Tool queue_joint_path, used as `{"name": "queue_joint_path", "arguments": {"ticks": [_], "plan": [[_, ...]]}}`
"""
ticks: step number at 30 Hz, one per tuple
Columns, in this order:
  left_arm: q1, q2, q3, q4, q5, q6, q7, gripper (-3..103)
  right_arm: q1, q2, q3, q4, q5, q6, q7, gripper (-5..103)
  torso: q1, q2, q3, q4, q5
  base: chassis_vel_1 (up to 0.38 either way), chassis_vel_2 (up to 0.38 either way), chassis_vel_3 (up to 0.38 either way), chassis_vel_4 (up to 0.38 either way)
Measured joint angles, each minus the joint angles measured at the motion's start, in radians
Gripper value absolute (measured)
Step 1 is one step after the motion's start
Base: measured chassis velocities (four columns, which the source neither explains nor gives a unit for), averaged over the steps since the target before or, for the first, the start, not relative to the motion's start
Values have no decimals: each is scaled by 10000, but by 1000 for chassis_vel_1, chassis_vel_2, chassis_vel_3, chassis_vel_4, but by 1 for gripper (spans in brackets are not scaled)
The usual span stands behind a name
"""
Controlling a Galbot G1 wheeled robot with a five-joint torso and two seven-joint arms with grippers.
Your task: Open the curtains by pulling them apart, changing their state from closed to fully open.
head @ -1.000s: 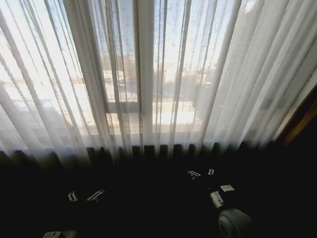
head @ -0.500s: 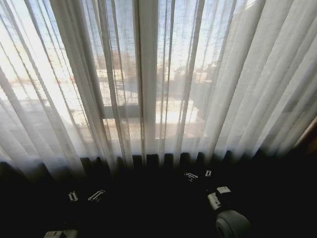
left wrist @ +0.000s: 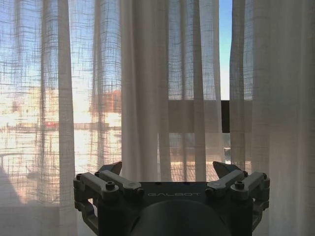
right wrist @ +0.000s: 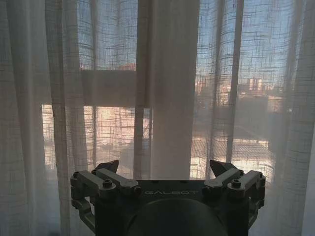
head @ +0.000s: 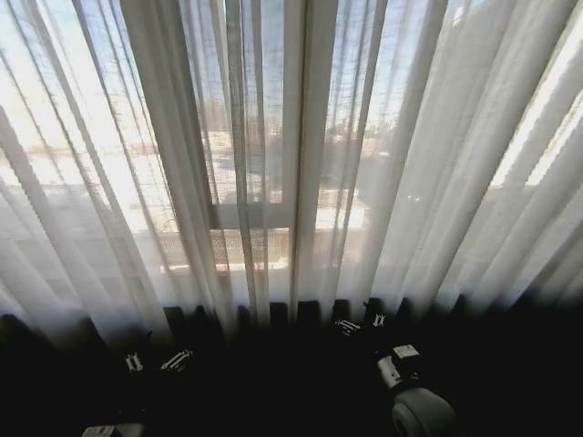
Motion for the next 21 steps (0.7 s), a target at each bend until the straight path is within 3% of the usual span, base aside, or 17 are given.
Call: {"name": "queue_joint_path", "arguments": {"ticks": [10,17,21], "plan": [[65,-102,2,0,100,-84,-3,100,58,25,-228,-68,-46,14,22,100,0,0,-2,-3,-8,131,516,-137,-524],[113,-155,-37,0,128,-87,-26,100,772,10,-630,-772,364,-29,162,100,-1,2,-2,-2,-3,47,114,-37,-112],[220,-231,-143,-5,129,-89,-23,100,2147,15,-1166,-2113,829,-211,564,100,-12,4,-3,-3,11,-1,-46,10,72]]}}
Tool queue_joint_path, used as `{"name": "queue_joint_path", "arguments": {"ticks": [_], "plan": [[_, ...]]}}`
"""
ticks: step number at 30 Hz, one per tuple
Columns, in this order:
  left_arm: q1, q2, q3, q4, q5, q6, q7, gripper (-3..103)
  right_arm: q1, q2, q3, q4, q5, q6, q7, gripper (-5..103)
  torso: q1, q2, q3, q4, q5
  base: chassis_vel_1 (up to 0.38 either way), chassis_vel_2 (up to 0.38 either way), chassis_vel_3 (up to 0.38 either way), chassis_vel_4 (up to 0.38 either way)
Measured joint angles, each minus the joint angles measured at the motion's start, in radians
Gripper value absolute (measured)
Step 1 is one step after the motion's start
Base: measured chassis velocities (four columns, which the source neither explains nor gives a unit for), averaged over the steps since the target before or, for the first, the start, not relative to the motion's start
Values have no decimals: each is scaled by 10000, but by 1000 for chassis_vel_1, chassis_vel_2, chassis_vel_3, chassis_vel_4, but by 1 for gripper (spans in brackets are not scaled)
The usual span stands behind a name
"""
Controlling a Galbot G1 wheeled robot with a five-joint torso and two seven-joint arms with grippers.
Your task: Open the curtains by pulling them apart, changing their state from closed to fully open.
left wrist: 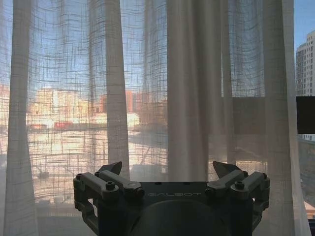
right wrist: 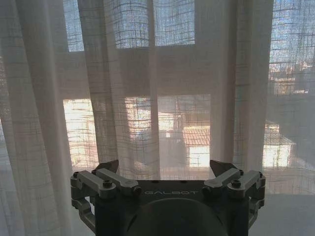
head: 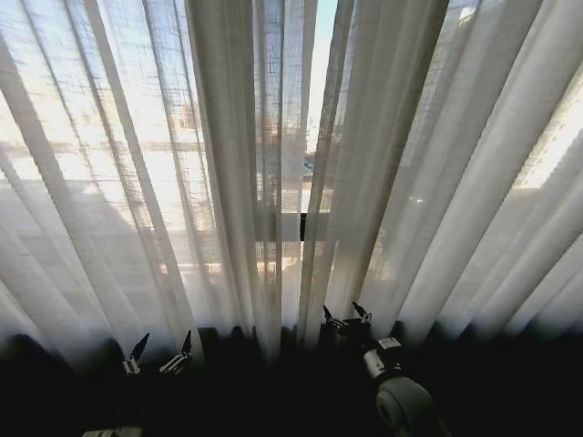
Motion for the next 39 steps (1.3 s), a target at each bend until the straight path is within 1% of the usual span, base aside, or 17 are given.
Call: {"name": "queue_joint_path", "arguments": {"ticks": [3,5,7,9,11,18,24,25,27,28,30,31,32,33,34,35,39], "plan": [[87,-119,-56,-17,5,-7,-3,100,703,23,-314,-654,146,-46,147,100,1,0,1,1,-3,-5,-47,43,95],[168,-232,-106,-24,67,-123,-4,100,1613,96,-613,-1373,201,-53,225,100,3,-1,2,5,-8,-9,2,6,30],[178,-251,-137,-24,97,-156,-4,100,1870,130,-694,-1603,210,-57,239,100,4,-1,2,5,-10,0,0,0,0],[194,-280,-250,-45,124,-180,-29,100,2532,206,-862,-2136,254,-77,257,100,8,-2,3,5,-21,0,0,0,0],[182,-271,-314,-106,82,-156,-40,100,3061,305,-1020,-2607,357,-128,280,100,9,-3,3,3,-13,0,0,0,0],[-35,-290,-197,-149,126,-1,-50,100,3871,592,-1184,-3578,364,-146,456,100,8,-3,3,0,-8,0,0,0,0],[-202,-440,11,-273,332,104,-52,100,4610,794,-1141,-4463,320,-53,613,100,9,-3,3,2,-12,0,0,0,0],[-207,-582,34,-391,395,121,-52,100,4984,877,-1267,-4700,415,0,603,101,9,-3,3,1,-11,0,0,0,0],[-172,-668,6,-461,407,122,-51,100,5137,941,-1363,-4766,488,83,601,92,8,-3,2,2,-11,0,0,0,0],[-172,-668,6,-461,407,122,-51,100,5137,941,-1363,-4766,488,83,601,92,8,-3,2,2,-11,0,0,0,0],[-116,-711,-43,-542,407,120,-51,100,5258,995,-1447,-4821,504,150,602,82,8,-2,2,2,-11,0,0,0,0],[-116,-711,-43,-542,407,120,-51,100,5258,995,-1447,-4821,504,150,602,82,8,-2,2,2,-11,0,0,0,0],[-99,-718,-57,-574,407,118,-51,100,5317,1005,-1472,-4837,505,166,605,77,8,-3,1,3,-12,0,0,0,0],[-94,-724,-63,-600,407,118,-51,100,5356,1005,-1486,-4852,506,174,608,77,8,-3,2,3,-12,0,0,0,0],[-93,-733,-65,-634,407,116,-51,100,5421,1005,-1517,-4868,506,191,611,71,8,-3,2,2,-12,0,0,0,0],[-93,-733,-65,-634,407,116,-51,100,5421,1005,-1517,-4868,506,191,611,71,8,-3,2,2,-12,0,0,0,0],[-93,-788,-62,-715,407,115,-52,100,5635,1023,-1602,-4894,506,225,647,49,8,-3,2,2,-11,0,0,0,0]]}}
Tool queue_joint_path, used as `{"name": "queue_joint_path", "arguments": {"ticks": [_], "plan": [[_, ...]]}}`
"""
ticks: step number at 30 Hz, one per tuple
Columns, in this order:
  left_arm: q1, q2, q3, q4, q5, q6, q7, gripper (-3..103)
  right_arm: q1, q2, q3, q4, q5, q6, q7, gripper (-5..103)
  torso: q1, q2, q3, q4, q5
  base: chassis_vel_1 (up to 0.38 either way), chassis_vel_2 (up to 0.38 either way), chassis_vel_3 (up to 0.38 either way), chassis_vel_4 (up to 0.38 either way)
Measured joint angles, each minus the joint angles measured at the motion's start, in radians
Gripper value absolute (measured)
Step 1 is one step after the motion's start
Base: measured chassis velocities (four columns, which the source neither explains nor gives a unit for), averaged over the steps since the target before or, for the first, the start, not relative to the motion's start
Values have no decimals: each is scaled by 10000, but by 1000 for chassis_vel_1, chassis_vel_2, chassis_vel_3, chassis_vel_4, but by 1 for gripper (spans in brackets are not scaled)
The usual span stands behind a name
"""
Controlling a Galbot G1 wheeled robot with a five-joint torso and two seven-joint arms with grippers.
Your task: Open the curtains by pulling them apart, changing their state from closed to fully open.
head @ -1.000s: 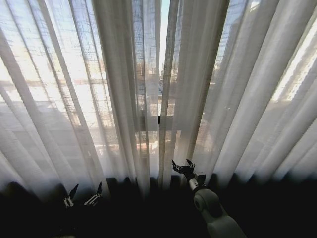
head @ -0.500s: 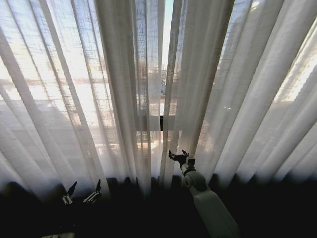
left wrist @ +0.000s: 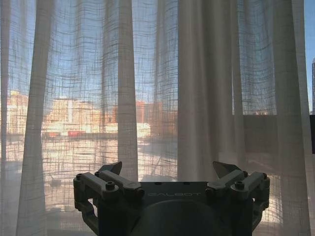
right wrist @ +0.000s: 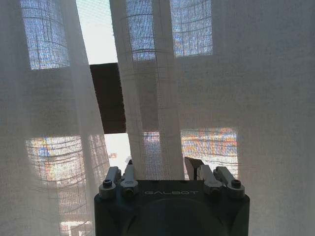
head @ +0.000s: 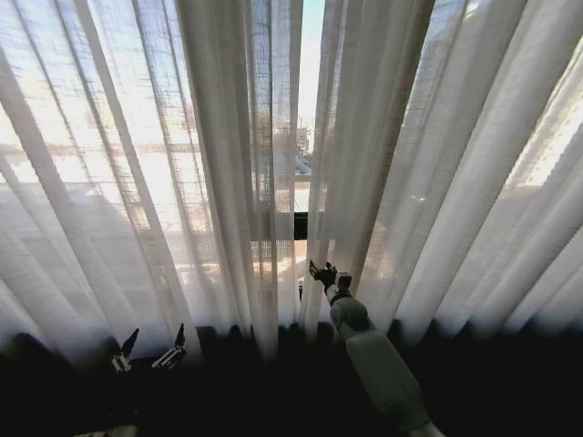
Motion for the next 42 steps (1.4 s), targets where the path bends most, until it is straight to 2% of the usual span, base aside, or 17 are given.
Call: {"name": "queue_joint_path", "arguments": {"ticks": [3,7,9,12,14,31,42], "plan": [[-1,-34,5,-15,0,-6,0,100,31,30,-33,2,-5,9,62,44,0,0,0,0,0,0,0,0,0],[1,-74,33,-46,0,-11,-1,100,-16,45,-83,94,-26,17,149,22,0,0,0,0,0,0,0,0,0],[-1,-75,39,-54,1,-11,-1,100,-42,39,-85,115,-30,17,154,22,0,0,0,0,1,0,0,0,0],[-24,-71,63,-69,3,-12,-1,100,-100,-8,-86,182,-37,18,170,6,0,1,0,0,1,0,0,0,0],[-28,-71,71,-78,5,-11,-1,100,-107,-20,-86,193,-37,19,171,2,0,0,0,0,0,0,0,0,0],[74,-160,46,-194,22,-22,-1,100,-226,55,-169,429,12,-91,176,0,0,0,-1,0,0,0,0,0,0],[179,-160,149,-303,176,-30,8,100,-329,-57,18,664,70,-103,166,0,-1,1,-1,0,2,-135,-125,131,131]]}}
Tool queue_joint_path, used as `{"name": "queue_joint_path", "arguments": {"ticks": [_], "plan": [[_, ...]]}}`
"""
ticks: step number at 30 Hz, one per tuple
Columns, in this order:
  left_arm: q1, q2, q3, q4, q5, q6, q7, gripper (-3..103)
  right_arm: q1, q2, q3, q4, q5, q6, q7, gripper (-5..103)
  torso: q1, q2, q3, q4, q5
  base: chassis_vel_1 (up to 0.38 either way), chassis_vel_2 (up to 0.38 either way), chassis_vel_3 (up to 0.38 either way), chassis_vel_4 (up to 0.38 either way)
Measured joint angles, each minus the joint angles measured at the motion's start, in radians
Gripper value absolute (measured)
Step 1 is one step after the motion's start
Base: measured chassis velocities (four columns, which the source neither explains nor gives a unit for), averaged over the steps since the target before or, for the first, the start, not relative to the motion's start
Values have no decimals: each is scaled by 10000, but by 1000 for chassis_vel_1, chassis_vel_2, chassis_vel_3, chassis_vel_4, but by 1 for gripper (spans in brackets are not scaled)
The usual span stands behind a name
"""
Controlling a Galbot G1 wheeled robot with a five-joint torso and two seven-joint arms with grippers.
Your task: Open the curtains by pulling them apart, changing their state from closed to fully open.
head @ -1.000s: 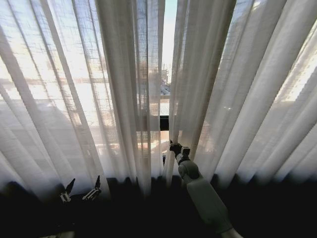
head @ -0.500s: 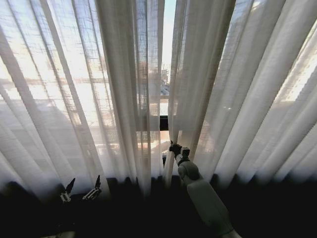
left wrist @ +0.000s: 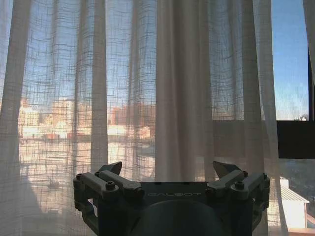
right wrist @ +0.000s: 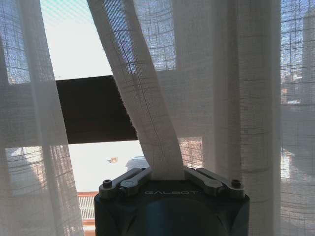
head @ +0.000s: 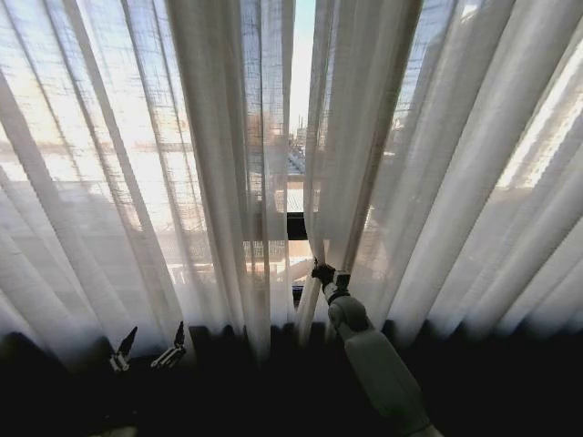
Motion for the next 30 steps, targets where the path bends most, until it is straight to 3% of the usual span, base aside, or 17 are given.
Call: {"name": "queue_joint_path", "arguments": {"ticks": [30], "plan": [[189,-124,44,81,98,-349,49,100,-319,-173,449,182,78,-4,-8,0,0,0,0,1,-3,-338,-331,334,336]]}}
